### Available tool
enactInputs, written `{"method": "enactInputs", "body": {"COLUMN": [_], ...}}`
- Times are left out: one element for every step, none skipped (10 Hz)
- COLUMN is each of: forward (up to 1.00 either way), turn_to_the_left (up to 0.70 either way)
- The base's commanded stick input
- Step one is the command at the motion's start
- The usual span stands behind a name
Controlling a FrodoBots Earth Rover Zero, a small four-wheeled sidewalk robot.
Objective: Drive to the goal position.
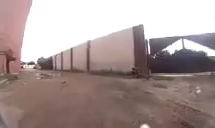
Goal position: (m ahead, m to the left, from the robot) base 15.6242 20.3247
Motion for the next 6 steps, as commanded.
{"method": "enactInputs", "body": {"forward": [0.7,0.7,0.7,0.7,0.7,0.7], "turn_to_the_left": [0.35,0.35,0.35,0.35,0.35,0.35]}}
